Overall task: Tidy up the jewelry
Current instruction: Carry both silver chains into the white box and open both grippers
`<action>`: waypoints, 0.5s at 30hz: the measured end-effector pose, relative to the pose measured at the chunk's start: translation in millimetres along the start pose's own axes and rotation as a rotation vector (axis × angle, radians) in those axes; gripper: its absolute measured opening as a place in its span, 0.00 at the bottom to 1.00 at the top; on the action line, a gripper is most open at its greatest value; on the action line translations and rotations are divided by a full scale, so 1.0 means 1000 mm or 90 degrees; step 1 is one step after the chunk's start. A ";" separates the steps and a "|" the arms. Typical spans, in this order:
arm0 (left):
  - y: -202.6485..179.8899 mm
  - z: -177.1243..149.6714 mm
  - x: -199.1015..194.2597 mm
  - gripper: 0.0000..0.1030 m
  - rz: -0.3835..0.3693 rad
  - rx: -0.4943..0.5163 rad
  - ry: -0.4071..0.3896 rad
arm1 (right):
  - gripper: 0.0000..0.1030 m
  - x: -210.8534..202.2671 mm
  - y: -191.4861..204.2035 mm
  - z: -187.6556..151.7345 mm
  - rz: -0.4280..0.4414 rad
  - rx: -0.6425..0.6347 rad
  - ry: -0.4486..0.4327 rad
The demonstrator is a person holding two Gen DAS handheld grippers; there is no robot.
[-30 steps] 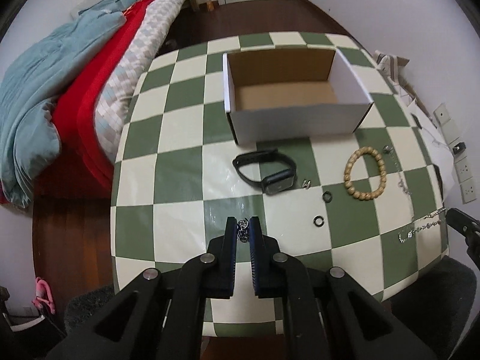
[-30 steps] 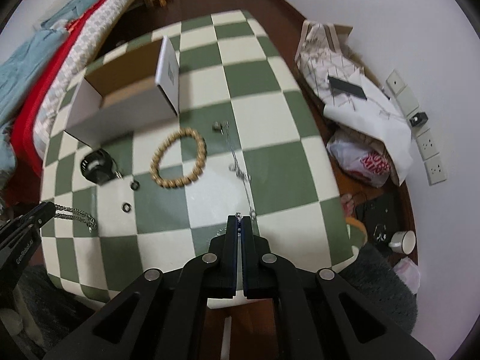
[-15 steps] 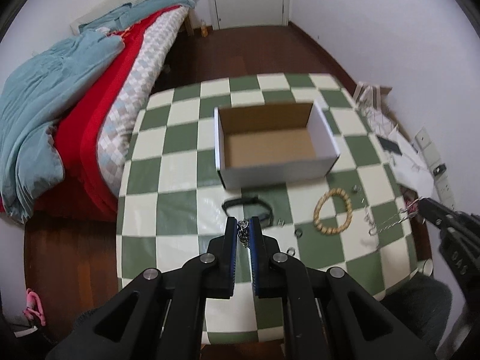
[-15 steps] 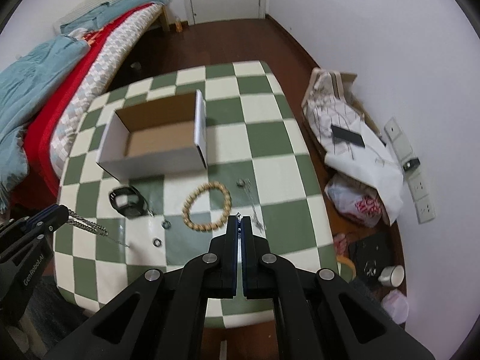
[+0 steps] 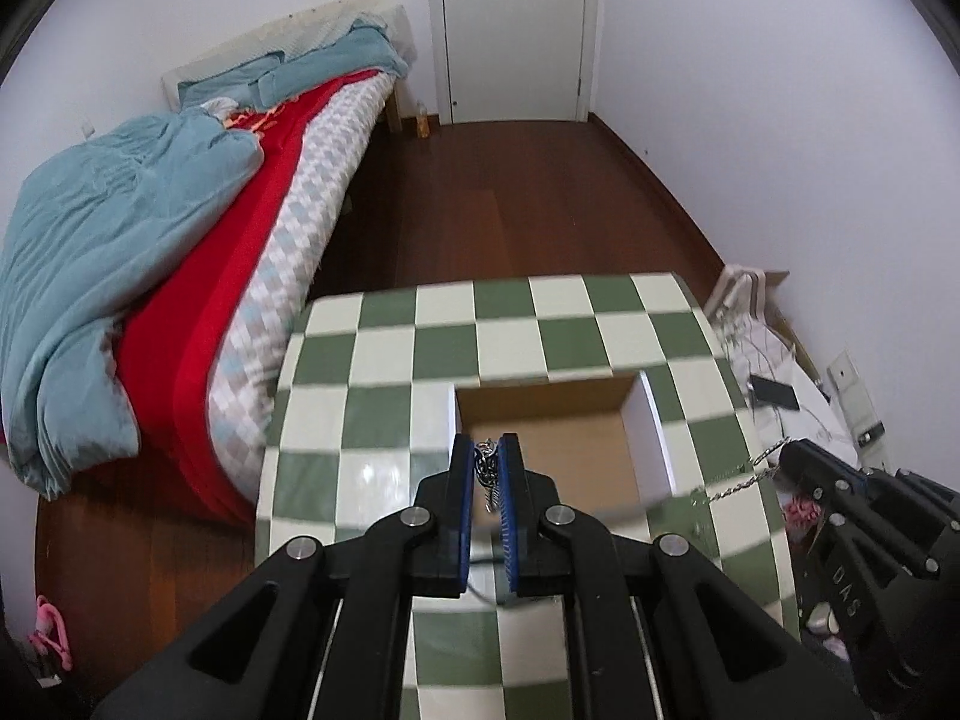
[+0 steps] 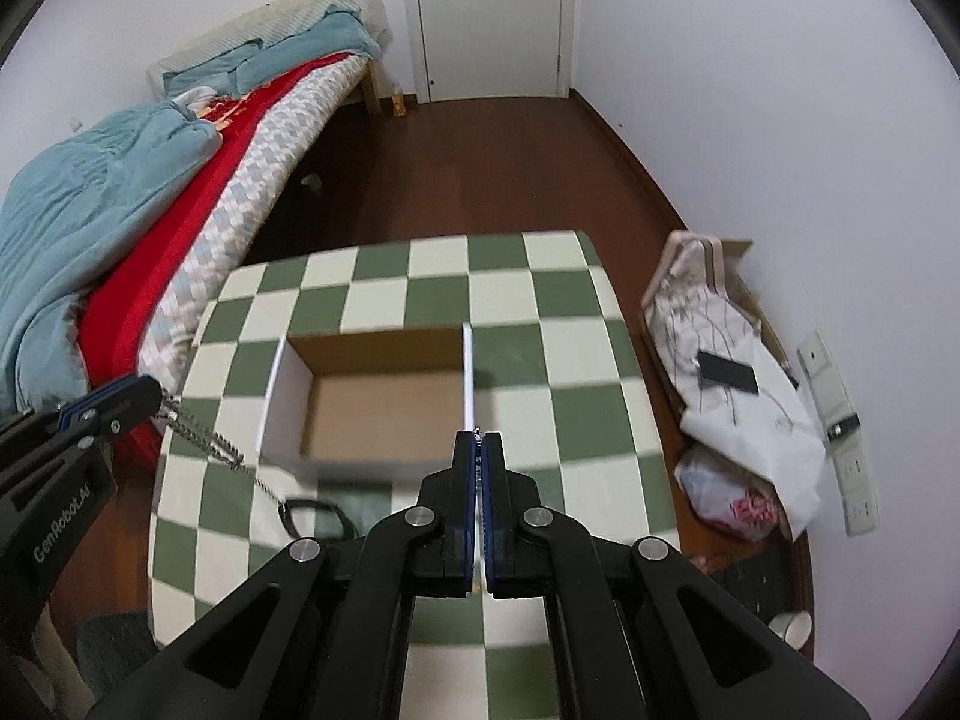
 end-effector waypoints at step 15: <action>0.012 0.027 0.076 0.05 -0.045 -0.051 0.058 | 0.02 0.084 0.024 0.060 0.042 0.007 0.044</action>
Point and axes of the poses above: each gripper's, at about its wrist camera, not at the fingertips, and x roughly the way its jaws point, y to its left, z to its top, the point moved 4 cm from there along x, roughly the way its jaws point, and after that the axes turned 4 degrees about -z, right-handed, at the moved point
